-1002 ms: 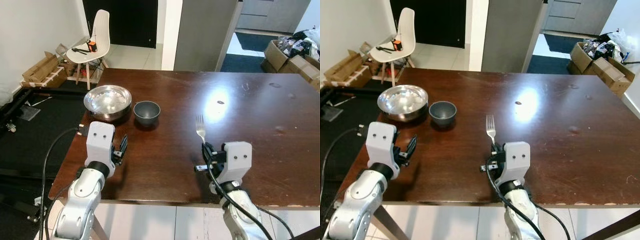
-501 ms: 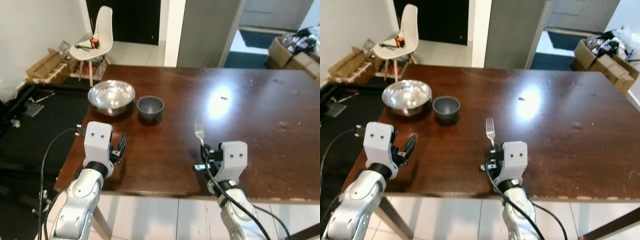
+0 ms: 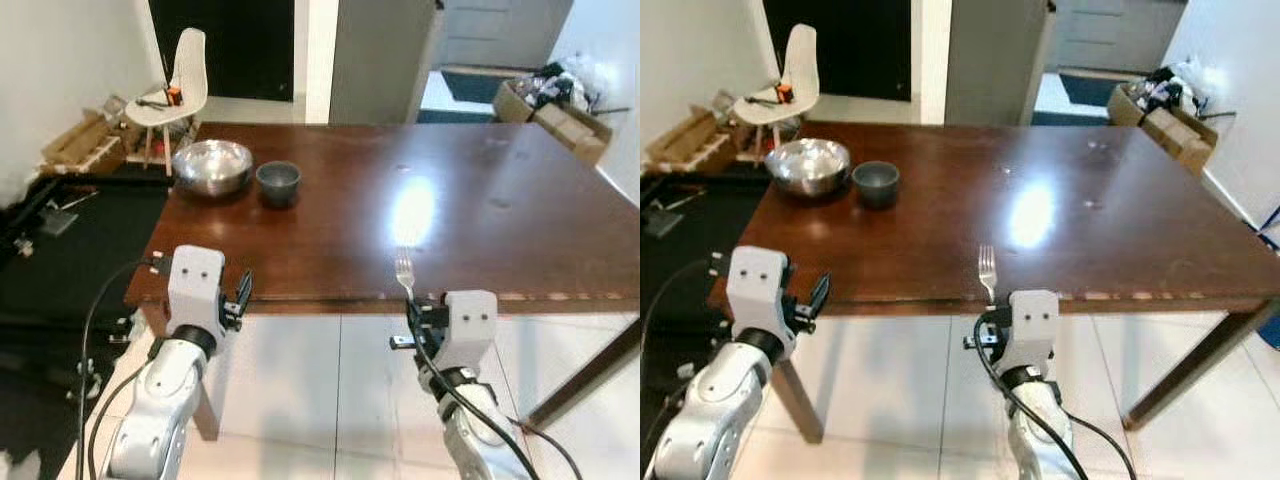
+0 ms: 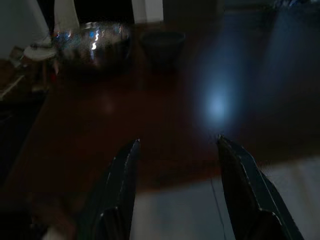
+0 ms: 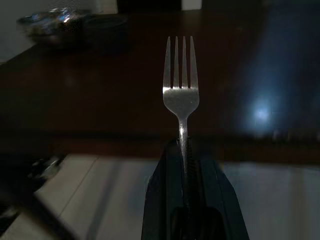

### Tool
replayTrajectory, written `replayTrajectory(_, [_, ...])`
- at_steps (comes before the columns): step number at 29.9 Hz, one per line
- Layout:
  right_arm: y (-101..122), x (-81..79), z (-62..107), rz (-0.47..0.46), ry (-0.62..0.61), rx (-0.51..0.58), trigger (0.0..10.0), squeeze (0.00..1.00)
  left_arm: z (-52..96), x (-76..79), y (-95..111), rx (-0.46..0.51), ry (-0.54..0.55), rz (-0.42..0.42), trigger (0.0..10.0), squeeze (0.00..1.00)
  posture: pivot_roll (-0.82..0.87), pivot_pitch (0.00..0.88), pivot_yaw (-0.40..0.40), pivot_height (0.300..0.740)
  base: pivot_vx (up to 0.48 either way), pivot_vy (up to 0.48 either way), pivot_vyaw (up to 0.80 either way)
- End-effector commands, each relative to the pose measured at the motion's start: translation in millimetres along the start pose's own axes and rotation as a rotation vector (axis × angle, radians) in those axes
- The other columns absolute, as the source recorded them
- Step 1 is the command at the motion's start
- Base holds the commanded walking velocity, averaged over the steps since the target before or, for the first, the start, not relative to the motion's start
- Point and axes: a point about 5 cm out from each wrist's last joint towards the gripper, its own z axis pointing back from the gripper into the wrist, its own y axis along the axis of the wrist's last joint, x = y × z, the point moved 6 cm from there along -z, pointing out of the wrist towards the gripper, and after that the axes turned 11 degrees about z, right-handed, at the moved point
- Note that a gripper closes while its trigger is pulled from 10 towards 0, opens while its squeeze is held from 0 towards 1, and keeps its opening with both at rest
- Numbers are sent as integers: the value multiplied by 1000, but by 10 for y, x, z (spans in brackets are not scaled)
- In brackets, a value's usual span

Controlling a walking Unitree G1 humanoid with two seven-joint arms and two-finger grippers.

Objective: Setting the table

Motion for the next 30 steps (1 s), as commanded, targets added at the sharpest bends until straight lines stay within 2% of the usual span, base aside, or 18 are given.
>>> replayTrajectory(1, [-14, 10, 7, -6, -1, -7, 10000, 0, 14, -2, -50, -18, 1, 3, 10000, 0, -35, 0, 61, 740, -428, 0, -625])
replayTrajectory(8, [-18, 7, 6, -6, 0, -8, 10000, 0, 13, 4, -50, -17, -2, 7, 10000, 0, -35, 0, 60, 740, 0, 0, -603])
replayTrajectory(12, [-16, 13, -2, -17, -4, -7, 10000, 0, 16, 32, -49, -18, -14, 10, 10000, 0, -33, 0, 60, 740, 0, 0, 0])
replayTrajectory(14, [-17, 22, -15, -52, -10, -10, 10000, 0, 14, 46, -42, -16, -18, 12, 10000, 0, -32, 0, 60, 740, 0, 0, 0])
replayTrajectory(21, [-33, 24, -23, -62, -8, -22, 10000, 0, 10, 49, -40, -15, -20, 12, 10000, 0, -32, 0, 61, 740, 0, 0, 0])
replayTrajectory(30, [-46, 14, -19, -83, -8, -26, 10000, 0, 12, 29, -95, -33, -12, 12, 10000, 0, -32, 0, 61, 740, 0, 0, -781])
